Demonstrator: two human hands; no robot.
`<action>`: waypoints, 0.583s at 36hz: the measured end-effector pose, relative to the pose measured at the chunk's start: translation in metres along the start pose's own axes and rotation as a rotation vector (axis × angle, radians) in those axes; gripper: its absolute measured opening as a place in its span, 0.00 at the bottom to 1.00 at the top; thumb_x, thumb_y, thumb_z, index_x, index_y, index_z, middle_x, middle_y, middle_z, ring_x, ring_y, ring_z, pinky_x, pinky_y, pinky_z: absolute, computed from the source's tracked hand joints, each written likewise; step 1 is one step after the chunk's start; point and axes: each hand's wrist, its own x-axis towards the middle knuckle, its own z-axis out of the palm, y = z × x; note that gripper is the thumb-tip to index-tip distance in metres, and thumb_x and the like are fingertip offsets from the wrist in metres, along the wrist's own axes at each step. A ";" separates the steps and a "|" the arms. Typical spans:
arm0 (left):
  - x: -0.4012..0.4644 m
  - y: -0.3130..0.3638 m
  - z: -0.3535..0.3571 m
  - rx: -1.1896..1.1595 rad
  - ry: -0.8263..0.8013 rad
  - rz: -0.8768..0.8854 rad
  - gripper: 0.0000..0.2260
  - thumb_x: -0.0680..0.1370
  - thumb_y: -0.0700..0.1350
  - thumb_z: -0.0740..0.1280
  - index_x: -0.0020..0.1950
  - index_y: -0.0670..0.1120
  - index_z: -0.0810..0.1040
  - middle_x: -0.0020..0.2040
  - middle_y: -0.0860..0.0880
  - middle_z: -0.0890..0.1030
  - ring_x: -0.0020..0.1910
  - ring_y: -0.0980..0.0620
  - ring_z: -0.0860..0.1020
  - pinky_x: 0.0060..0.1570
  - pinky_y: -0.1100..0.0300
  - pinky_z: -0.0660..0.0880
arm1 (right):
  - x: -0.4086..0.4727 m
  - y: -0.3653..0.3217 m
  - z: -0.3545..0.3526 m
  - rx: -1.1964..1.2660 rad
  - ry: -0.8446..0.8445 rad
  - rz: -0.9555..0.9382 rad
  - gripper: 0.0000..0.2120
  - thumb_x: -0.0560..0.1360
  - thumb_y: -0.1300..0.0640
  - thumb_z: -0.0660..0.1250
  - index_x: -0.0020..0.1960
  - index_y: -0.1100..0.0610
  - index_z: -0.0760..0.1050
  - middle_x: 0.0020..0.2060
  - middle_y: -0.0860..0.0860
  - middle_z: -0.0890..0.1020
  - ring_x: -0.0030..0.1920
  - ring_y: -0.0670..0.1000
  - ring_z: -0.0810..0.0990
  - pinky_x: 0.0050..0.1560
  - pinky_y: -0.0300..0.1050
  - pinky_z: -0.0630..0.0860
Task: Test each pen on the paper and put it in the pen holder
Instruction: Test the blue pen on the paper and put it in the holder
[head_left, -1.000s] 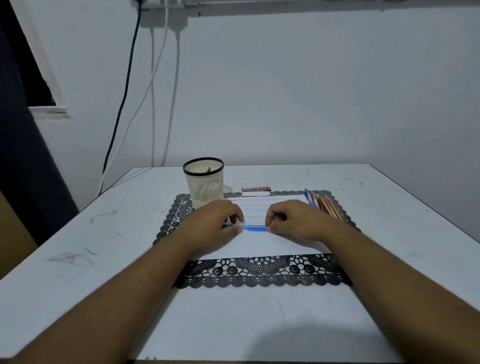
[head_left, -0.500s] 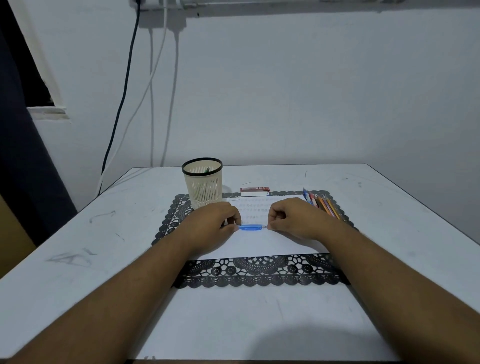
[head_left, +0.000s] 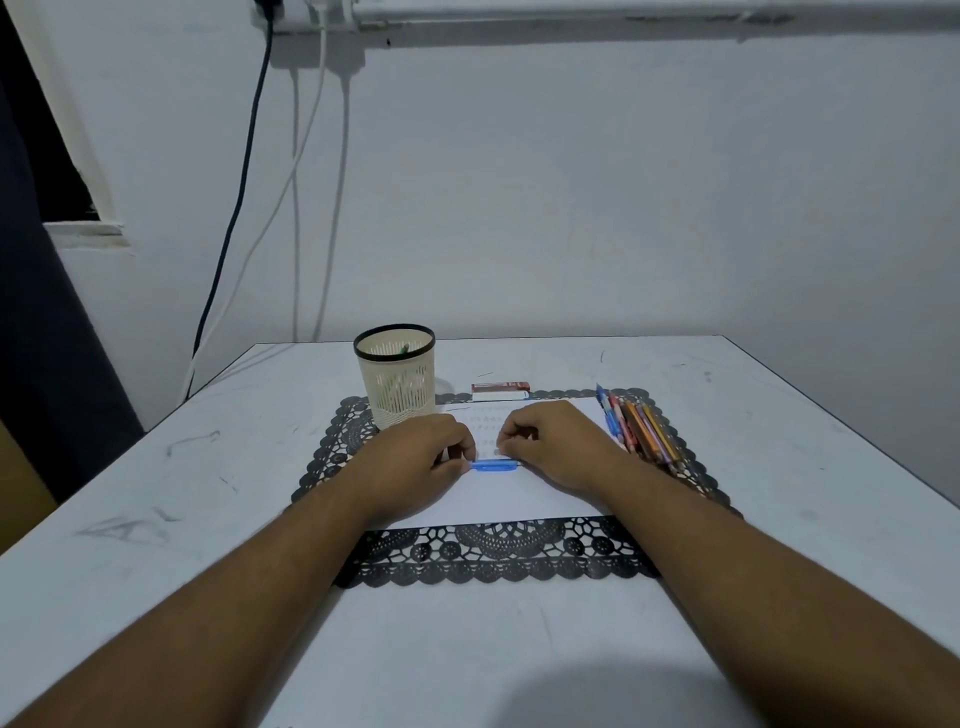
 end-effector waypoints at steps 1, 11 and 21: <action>0.000 -0.001 0.000 0.001 0.000 -0.003 0.03 0.81 0.50 0.66 0.52 0.58 0.78 0.45 0.62 0.76 0.45 0.64 0.73 0.39 0.66 0.67 | 0.000 0.000 0.000 0.037 0.004 0.007 0.05 0.79 0.55 0.71 0.50 0.51 0.86 0.42 0.44 0.85 0.43 0.45 0.81 0.47 0.45 0.77; 0.002 0.001 0.001 -0.011 -0.005 -0.001 0.02 0.81 0.51 0.66 0.52 0.59 0.78 0.45 0.62 0.76 0.45 0.63 0.74 0.42 0.64 0.72 | -0.019 0.016 -0.037 0.150 -0.126 0.129 0.04 0.78 0.55 0.73 0.44 0.50 0.85 0.36 0.39 0.84 0.36 0.37 0.79 0.38 0.28 0.71; 0.001 0.004 -0.002 -0.016 -0.015 -0.004 0.03 0.82 0.50 0.66 0.53 0.57 0.79 0.45 0.61 0.76 0.45 0.62 0.74 0.40 0.66 0.69 | -0.018 0.009 -0.029 0.119 -0.166 0.117 0.01 0.77 0.56 0.75 0.46 0.52 0.85 0.32 0.40 0.80 0.32 0.37 0.73 0.35 0.29 0.69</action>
